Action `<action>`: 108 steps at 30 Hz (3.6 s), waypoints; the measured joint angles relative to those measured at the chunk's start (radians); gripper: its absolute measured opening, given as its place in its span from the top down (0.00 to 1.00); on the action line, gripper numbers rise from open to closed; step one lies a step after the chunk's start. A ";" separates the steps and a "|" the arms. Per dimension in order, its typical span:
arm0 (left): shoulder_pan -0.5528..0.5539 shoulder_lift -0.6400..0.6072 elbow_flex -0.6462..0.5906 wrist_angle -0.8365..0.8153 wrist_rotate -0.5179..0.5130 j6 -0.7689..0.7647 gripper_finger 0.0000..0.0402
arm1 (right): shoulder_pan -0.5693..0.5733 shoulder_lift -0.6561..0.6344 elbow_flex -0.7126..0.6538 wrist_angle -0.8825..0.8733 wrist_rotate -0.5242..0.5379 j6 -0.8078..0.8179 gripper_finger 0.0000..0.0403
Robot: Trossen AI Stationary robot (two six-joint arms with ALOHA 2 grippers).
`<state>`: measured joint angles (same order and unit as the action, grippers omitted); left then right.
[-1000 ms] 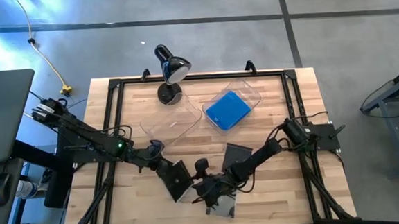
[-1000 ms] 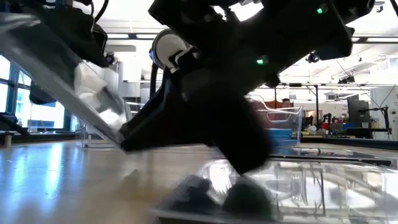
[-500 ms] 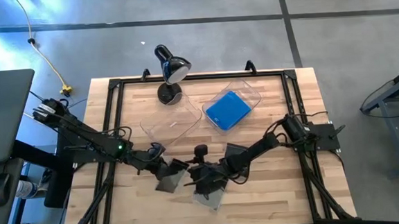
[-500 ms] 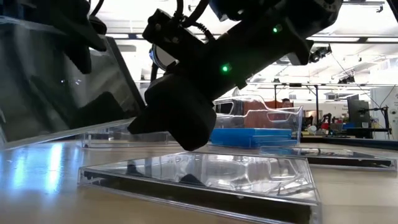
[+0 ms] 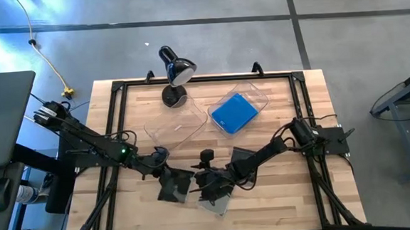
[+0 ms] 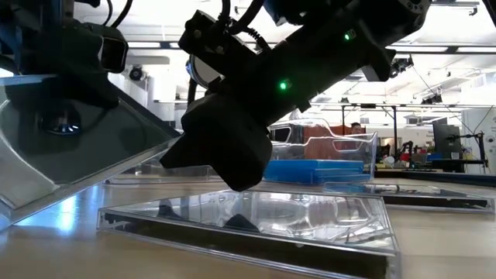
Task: Pick & place jewel cases by type
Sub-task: Put the bottom left black CD case into the left transparent bin
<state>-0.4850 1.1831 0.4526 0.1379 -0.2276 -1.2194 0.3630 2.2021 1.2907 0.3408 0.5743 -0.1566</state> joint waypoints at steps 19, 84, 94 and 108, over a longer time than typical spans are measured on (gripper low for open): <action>0.000 0.000 0.000 -0.004 -0.003 0.018 0.95 | 0.037 -0.004 -0.001 -0.022 0.121 -0.017 0.65; 0.420 -0.135 0.536 -0.645 -0.198 0.914 0.93 | 0.312 -0.459 -0.001 -0.270 0.521 0.025 0.65; 0.628 -0.111 0.536 -0.803 -0.002 1.006 0.93 | 0.311 -0.458 -0.002 -0.270 0.518 0.036 0.65; 0.719 0.051 0.535 -0.872 0.190 1.102 0.93 | 0.311 -0.457 -0.002 -0.281 0.480 0.095 0.65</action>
<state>0.2340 1.2346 0.9878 -0.7340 -0.0374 -0.1179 0.6743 1.7447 1.2892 0.0597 1.0540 -0.0612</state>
